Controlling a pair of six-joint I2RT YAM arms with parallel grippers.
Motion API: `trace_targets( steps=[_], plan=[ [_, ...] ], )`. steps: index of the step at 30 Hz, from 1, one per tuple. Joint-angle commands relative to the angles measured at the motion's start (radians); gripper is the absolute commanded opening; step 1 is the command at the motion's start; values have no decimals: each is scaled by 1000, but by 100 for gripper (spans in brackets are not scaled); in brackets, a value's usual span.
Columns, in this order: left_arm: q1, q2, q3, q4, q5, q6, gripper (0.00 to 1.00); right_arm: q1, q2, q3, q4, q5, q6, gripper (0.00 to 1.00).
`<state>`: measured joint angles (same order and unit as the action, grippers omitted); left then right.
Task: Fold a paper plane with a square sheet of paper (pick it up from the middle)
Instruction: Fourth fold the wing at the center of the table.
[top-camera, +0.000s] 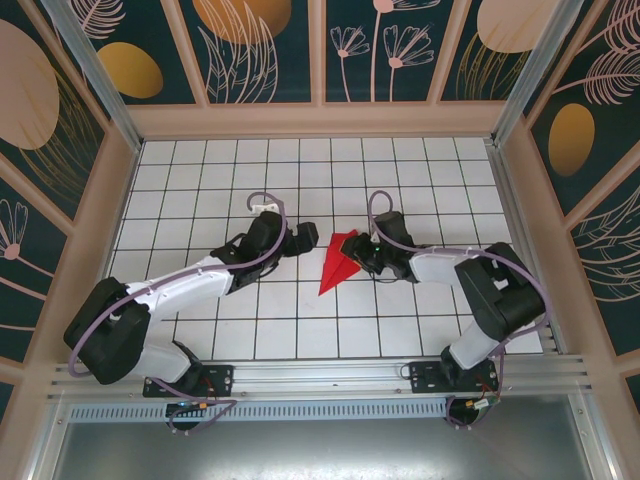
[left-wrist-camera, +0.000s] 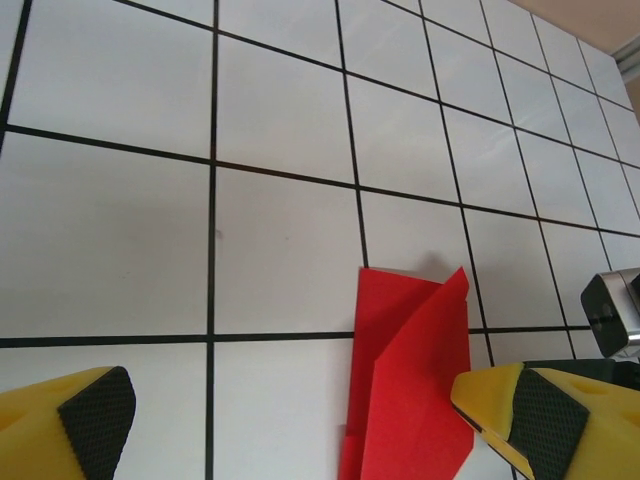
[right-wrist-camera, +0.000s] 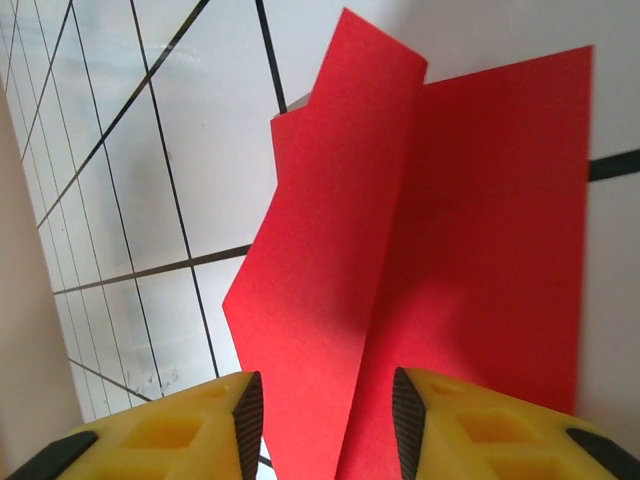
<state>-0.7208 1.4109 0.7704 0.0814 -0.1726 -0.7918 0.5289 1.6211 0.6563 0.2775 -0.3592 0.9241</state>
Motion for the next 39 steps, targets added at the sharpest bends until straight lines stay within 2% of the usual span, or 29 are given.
trace_targets(
  steps=[1, 8, 17, 25, 32, 39],
  plan=[
    [15, -12, -18, -16, -13, -24, 99, 11, 31, 38, 49, -20, 10, 35],
    [27, -8, -28, -2, 46, -28, 99, 13, 71, 49, 66, -48, 24, 32],
    [31, -10, -45, -14, 48, -27, 99, 34, 28, 37, -17, 64, 32, 38],
    [33, -5, -51, -13, 59, -30, 99, 43, 62, 63, -17, 39, 25, 38],
    [35, -15, -49, -24, 65, -34, 99, 52, 82, 59, 60, -28, 18, 32],
    [47, -26, -50, -23, 129, -40, 99, 75, 101, 24, 121, -26, 27, 25]
  ],
)
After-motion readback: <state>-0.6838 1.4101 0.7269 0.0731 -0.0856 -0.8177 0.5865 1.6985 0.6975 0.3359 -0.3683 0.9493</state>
